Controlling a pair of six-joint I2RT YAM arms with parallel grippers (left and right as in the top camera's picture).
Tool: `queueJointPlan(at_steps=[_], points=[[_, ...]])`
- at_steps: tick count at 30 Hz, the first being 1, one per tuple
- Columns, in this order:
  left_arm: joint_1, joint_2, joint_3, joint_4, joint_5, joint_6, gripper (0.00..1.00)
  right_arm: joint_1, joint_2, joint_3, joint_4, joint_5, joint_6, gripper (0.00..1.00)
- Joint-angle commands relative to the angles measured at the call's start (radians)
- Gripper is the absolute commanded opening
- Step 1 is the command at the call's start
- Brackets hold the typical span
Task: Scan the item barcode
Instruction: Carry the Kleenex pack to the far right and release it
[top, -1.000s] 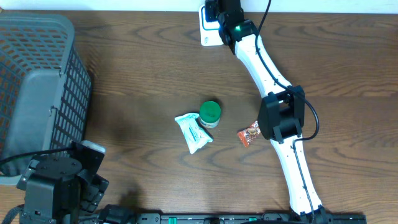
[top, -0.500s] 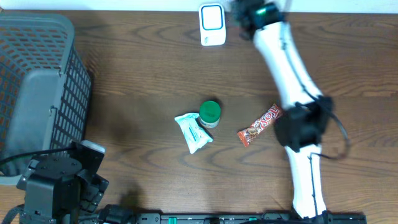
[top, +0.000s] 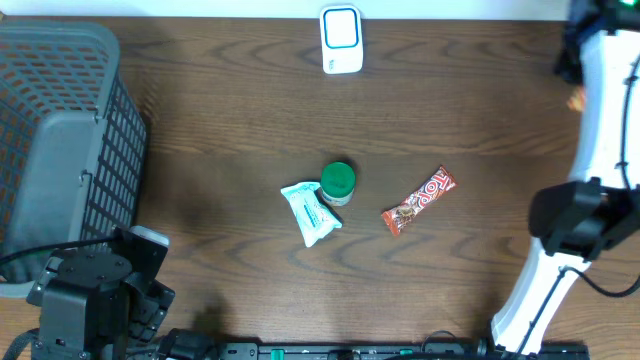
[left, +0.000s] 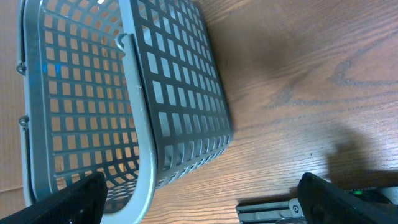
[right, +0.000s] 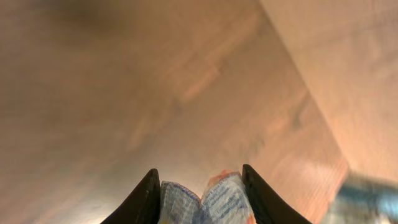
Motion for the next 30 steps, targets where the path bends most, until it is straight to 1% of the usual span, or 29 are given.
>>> queueJointPlan(at_steps=[1,3,4,9,11,14,15,16,18,19,20,21,24,25,26,28,30], points=[[0.004,0.0,0.006,-0.001,0.002,-0.01,0.98,-0.101,0.015,-0.122,0.016,-0.013,0.058,0.22],[0.004,0.0,0.006,-0.001,0.002,-0.01,0.98,-0.154,0.015,-0.214,0.053,-0.012,0.057,0.23],[0.004,0.0,0.006,0.0,0.002,-0.009,0.98,-0.204,0.015,-0.315,0.108,-0.006,0.056,0.26],[0.004,0.0,0.006,-0.001,0.002,-0.01,0.98,-0.325,0.015,-0.568,0.252,-0.005,0.048,0.33],[0.004,0.0,0.006,0.0,0.002,-0.009,0.98,-0.364,0.015,-0.642,0.304,-0.005,0.021,0.34],[0.004,0.0,0.006,-0.001,0.002,-0.009,0.98,-0.421,0.015,-0.716,0.366,-0.005,-0.043,0.38],[0.004,0.0,0.006,-0.001,0.002,-0.009,0.98,-0.442,0.015,-0.727,0.378,-0.006,-0.06,0.42],[0.004,0.0,0.006,-0.001,0.002,-0.009,0.98,-0.459,0.015,-0.727,0.38,-0.008,-0.056,0.45],[0.004,0.0,0.006,-0.001,0.002,-0.01,0.98,-0.494,0.014,-0.712,0.373,-0.022,-0.054,0.46],[0.004,0.0,0.006,-0.001,0.002,-0.009,0.98,-0.505,0.014,-0.701,0.364,-0.023,-0.054,0.48],[0.004,0.0,0.006,-0.001,0.002,-0.01,0.98,-0.517,0.014,-0.687,0.356,-0.026,-0.055,0.54],[0.004,0.0,0.006,-0.001,0.002,-0.009,0.98,-0.526,0.014,-0.673,0.346,-0.033,-0.055,0.63],[0.004,0.0,0.006,-0.001,0.002,-0.01,0.98,-0.547,0.014,-0.604,0.296,-0.063,-0.056,0.75],[0.004,0.0,0.006,-0.001,0.002,-0.009,0.98,-0.549,0.014,-0.579,0.276,-0.067,-0.056,0.85],[0.004,0.0,0.006,-0.001,0.002,-0.009,0.98,-0.55,0.014,-0.547,0.249,-0.069,-0.055,0.98],[0.004,0.0,0.006,-0.001,0.002,-0.009,0.98,-0.55,0.014,-0.491,0.21,-0.098,-0.056,0.99],[0.004,0.0,0.006,0.0,0.002,-0.01,0.98,-0.547,0.014,-0.428,0.171,-0.177,-0.072,0.99]])
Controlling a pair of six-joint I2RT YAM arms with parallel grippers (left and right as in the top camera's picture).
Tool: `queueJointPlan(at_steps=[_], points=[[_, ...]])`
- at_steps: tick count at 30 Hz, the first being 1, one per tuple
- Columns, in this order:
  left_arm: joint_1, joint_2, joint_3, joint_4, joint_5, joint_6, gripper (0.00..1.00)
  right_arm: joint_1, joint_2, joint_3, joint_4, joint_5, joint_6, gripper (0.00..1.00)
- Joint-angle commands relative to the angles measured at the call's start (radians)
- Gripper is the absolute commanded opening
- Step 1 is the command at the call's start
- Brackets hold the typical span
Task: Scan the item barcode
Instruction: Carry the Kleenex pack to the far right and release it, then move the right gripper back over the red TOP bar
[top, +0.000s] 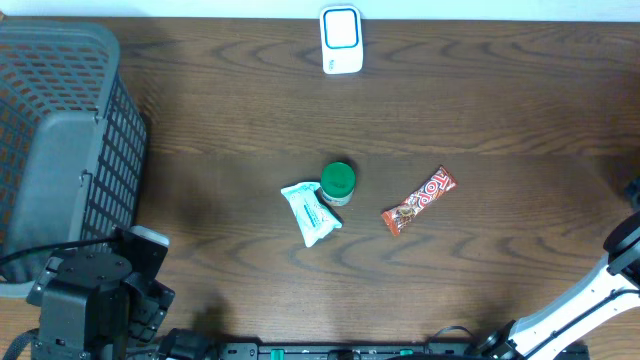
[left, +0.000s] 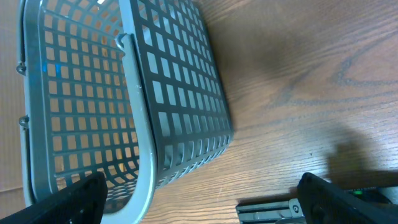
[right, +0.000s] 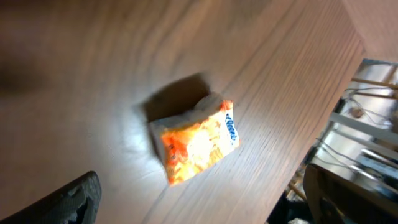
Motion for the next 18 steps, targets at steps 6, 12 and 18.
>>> queueJointPlan(at_steps=[6,12,18], points=[[0.004,0.0,0.006,0.0,0.001,-0.009,0.98,0.043,-0.003,0.206,-0.111,-0.51,-0.083,0.99],[0.004,0.0,0.006,0.0,0.001,-0.01,0.98,0.159,-0.003,0.203,-0.191,-0.815,-0.084,0.99],[0.004,0.0,0.006,0.0,0.001,-0.01,0.98,0.35,-0.003,0.203,-0.239,-0.822,-0.094,0.99]])
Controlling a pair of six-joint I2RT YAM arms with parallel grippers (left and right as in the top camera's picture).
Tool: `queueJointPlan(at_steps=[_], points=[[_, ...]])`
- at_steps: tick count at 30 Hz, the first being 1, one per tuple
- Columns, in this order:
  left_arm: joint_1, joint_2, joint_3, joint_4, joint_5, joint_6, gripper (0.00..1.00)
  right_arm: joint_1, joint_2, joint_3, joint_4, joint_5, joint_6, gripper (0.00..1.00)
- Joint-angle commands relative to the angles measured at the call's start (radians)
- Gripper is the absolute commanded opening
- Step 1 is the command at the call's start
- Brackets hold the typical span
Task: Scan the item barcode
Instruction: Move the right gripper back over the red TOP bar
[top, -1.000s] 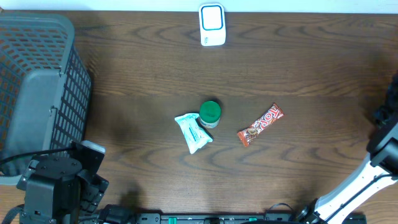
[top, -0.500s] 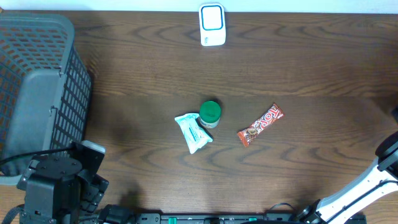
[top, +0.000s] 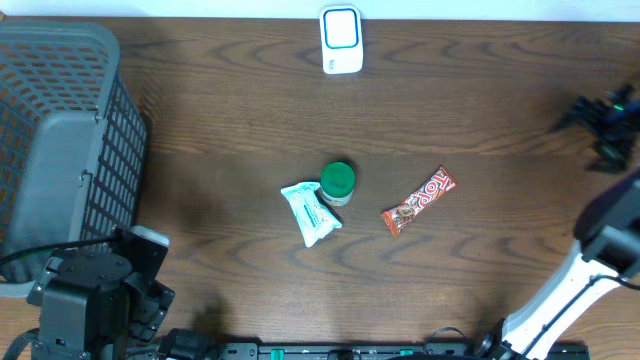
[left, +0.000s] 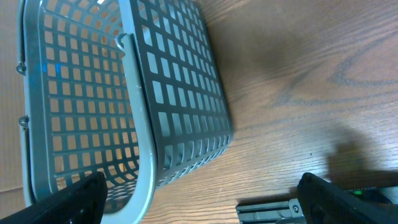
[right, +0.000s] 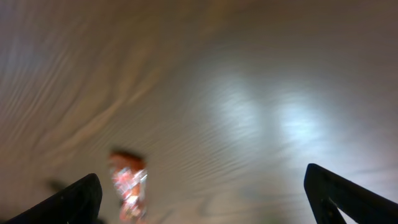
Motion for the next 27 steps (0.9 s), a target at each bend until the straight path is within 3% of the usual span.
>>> queueJointPlan(at_steps=[1,4,9,18,24,27], points=[[0.004,0.0,0.006,0.0,0.001,-0.01,0.98,0.138,-0.003,0.012,-0.032,-0.084,-0.032,0.99],[0.004,0.0,0.006,0.0,0.001,-0.01,0.98,0.266,-0.003,0.012,-0.065,-0.063,-0.118,0.99],[0.004,0.0,0.006,0.0,0.001,-0.01,0.98,0.454,-0.003,0.012,-0.095,0.046,-0.113,0.99],[0.004,0.0,0.006,0.0,0.001,-0.01,0.98,0.726,-0.02,0.012,-0.094,0.322,0.087,0.99],[0.004,0.0,0.006,0.0,0.001,-0.01,0.98,0.894,-0.102,0.012,-0.132,0.624,0.214,0.99],[0.004,0.0,0.006,0.0,0.001,-0.01,0.98,0.968,-0.174,0.012,-0.148,0.637,0.219,0.99]])
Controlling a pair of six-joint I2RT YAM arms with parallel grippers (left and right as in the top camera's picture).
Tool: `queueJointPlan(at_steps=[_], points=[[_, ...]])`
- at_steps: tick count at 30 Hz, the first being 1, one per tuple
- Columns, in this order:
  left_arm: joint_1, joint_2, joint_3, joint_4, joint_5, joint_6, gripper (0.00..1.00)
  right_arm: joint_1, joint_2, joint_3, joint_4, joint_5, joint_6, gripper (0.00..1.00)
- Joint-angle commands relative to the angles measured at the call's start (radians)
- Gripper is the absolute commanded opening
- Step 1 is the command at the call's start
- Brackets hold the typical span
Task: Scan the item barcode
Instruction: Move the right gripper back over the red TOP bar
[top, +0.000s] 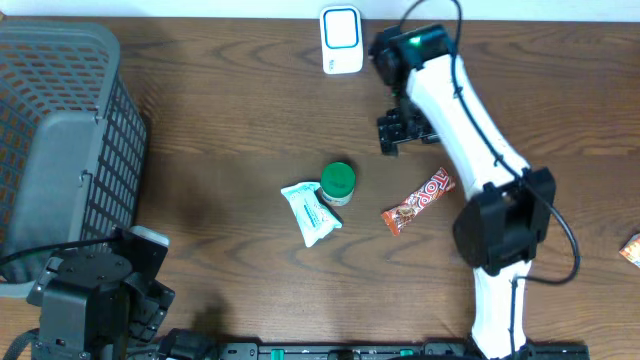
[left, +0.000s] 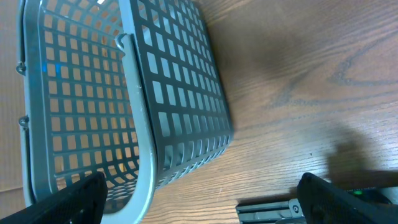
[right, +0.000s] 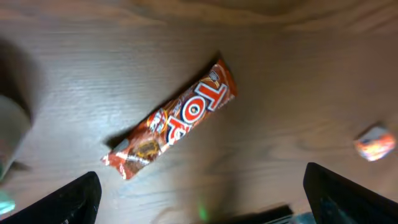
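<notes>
A white barcode scanner (top: 341, 40) stands at the table's far edge. Mid-table lie a red candy bar (top: 419, 201), a green-lidded jar (top: 338, 183) and a white-blue packet (top: 312, 212). My right gripper (top: 400, 128) hovers open between the scanner and the candy bar, holding nothing. The right wrist view looks down on the candy bar (right: 171, 127), which lies beyond the right gripper (right: 200, 180). An orange packet (top: 632, 248) lies at the table's right edge, also in the wrist view (right: 375, 143). My left gripper (left: 202, 186) is open beside the basket.
A grey mesh basket (top: 60, 150) fills the left side of the table and shows close up in the left wrist view (left: 124, 93). The left arm (top: 95, 300) rests at the near left corner. The right arm's white links stretch from the near edge across the candy bar's right side.
My right arm was over the table's far right edge and now reaches over the middle, its open gripper above the candy bar. The left arm has not moved.
First my right gripper was shut on the orange packet at the far right. Then it was open with the packet lying on the table below it. Then it was over bare table at the right, and now it hangs open above the candy bar.
</notes>
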Motion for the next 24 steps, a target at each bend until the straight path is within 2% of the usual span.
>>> queueJointPlan(at_steps=[1,6,10,16,18,21,24], points=[[0.004,0.0,0.006,-0.001,0.001,-0.009,0.98,0.093,-0.155,0.011,-0.016,0.122,0.058,0.99],[0.004,0.0,0.006,-0.001,0.001,-0.01,0.98,0.152,-0.288,-0.047,-0.015,0.128,0.063,0.99],[0.004,0.0,0.006,-0.001,0.001,-0.009,0.98,0.186,-0.427,-0.225,0.032,0.22,0.15,0.99],[0.004,0.0,0.006,-0.001,0.001,-0.009,0.98,0.21,-0.642,-0.692,0.356,0.267,0.167,0.99],[0.004,0.0,0.006,-0.001,0.001,-0.009,0.98,0.211,-0.698,-0.865,0.484,0.224,0.105,0.99],[0.004,0.0,0.006,-0.001,0.001,-0.009,0.98,0.233,-0.713,-0.979,0.615,0.093,-0.018,0.99],[0.004,0.0,0.006,-0.001,0.001,-0.009,0.98,0.286,-0.705,-1.023,0.669,0.113,-0.036,0.99]])
